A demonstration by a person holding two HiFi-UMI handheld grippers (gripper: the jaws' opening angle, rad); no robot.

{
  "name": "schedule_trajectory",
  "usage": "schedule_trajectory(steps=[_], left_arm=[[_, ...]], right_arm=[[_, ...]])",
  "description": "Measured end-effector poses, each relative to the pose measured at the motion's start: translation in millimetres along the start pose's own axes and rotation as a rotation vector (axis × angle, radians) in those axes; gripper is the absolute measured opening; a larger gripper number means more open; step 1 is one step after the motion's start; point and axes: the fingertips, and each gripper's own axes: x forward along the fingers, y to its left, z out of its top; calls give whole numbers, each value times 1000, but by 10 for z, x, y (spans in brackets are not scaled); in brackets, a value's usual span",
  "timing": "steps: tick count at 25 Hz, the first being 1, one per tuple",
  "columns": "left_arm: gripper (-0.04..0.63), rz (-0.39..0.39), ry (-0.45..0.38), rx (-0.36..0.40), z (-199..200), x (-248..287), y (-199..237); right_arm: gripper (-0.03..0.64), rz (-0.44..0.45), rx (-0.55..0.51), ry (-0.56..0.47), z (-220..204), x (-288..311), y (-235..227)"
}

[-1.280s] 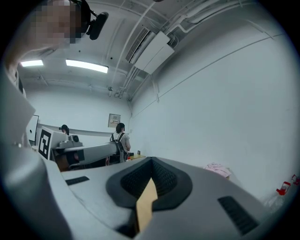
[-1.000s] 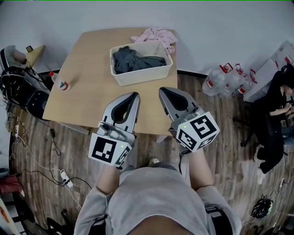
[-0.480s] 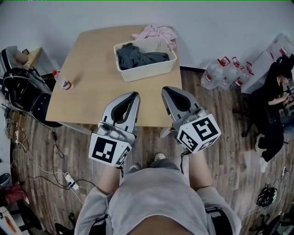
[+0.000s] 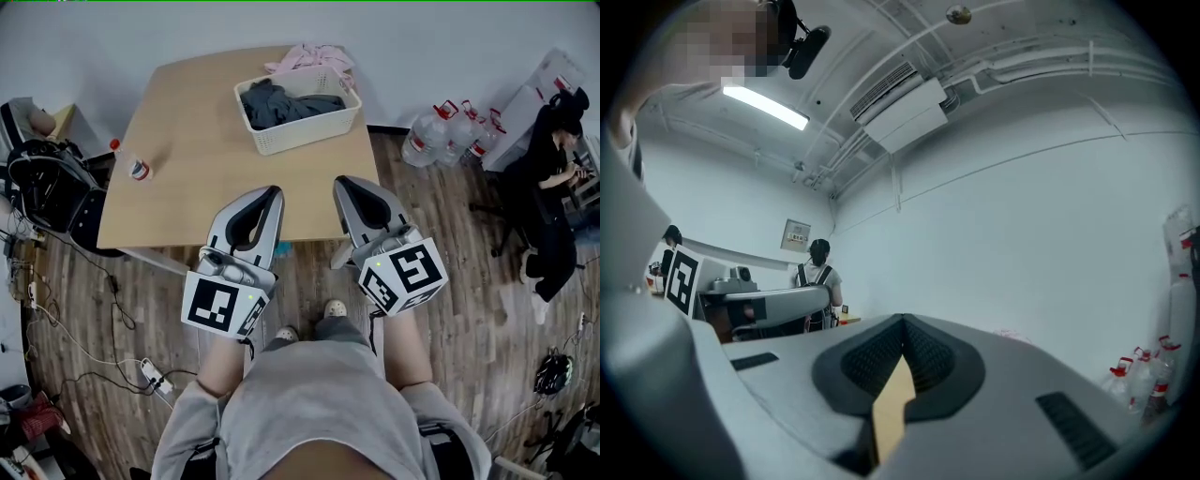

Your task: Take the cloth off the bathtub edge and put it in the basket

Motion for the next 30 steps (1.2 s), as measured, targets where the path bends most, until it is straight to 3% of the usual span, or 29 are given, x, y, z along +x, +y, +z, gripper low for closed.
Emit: schedule_trajectory(steps=[14,30], left_arm=[[-3,-28,27,-35,-79,-573,56],[-3,-47,20,-45,-54,-778,6]], right_arm=[[9,-70,-2,8,-160,-220,599],[9,-87,-10,1,-150,-345,800]])
